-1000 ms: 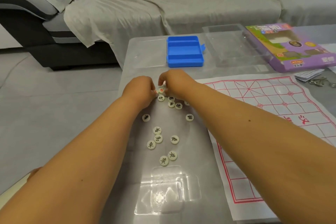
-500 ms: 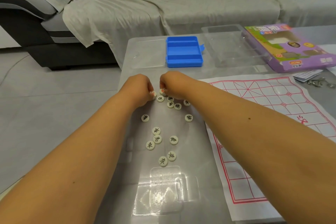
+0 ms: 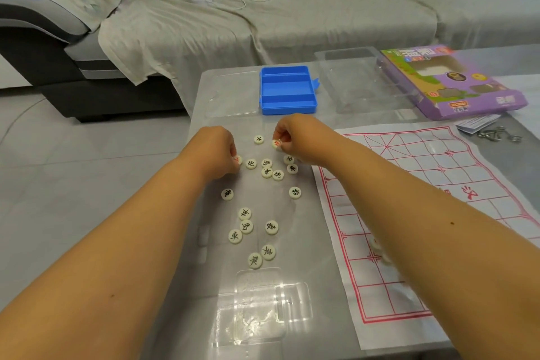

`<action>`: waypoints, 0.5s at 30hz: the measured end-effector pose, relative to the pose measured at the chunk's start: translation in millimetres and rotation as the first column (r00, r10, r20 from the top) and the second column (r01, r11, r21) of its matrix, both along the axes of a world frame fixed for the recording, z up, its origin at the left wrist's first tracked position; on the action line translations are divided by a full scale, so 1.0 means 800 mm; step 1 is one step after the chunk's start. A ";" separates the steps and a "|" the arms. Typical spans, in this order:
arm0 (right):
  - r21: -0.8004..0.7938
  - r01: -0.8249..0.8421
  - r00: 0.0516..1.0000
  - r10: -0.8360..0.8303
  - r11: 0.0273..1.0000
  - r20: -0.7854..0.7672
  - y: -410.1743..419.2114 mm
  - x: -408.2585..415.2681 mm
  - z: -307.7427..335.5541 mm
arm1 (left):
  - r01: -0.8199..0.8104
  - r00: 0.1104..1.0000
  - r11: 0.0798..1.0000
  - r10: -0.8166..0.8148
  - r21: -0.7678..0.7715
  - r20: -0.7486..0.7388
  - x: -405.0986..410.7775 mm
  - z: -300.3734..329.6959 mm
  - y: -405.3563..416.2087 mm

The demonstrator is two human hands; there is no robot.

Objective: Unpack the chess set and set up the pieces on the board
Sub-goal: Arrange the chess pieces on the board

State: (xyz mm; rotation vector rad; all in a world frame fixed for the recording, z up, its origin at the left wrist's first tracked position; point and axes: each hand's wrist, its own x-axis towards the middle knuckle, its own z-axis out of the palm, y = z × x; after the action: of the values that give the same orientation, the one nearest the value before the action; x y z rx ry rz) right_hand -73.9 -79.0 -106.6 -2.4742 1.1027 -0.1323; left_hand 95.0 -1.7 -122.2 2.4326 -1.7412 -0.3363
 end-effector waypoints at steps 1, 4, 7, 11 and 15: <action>0.004 0.009 1.000 -0.009 1.000 0.007 0.001 -0.004 0.001 | 0.003 1.000 1.000 -0.003 0.001 0.001 0.001 0.001 0.001; 0.014 0.022 1.000 -0.022 1.000 -0.005 0.005 -0.010 -0.002 | 0.021 1.000 1.000 -0.021 0.019 0.016 0.002 0.003 0.004; 0.013 0.014 0.999 -0.013 1.000 -0.038 0.008 -0.009 -0.006 | 0.045 0.999 0.999 -0.046 0.031 0.024 0.003 0.001 0.003; 0.017 0.022 0.999 -0.021 1.000 -0.035 0.009 -0.006 -0.007 | 0.036 0.999 0.999 -0.037 0.037 0.023 0.006 -0.001 0.006; 0.010 0.047 0.998 -0.047 0.999 -0.033 0.006 -0.007 -0.009 | -0.027 0.999 0.998 0.029 -0.051 0.042 0.005 -0.009 0.008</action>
State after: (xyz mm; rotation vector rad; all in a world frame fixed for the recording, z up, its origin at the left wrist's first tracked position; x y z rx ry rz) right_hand -79.7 -74.4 -114.1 -2.4494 1.1726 -0.1002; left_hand 99.2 4.7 -129.2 2.4438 -1.7094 -0.2366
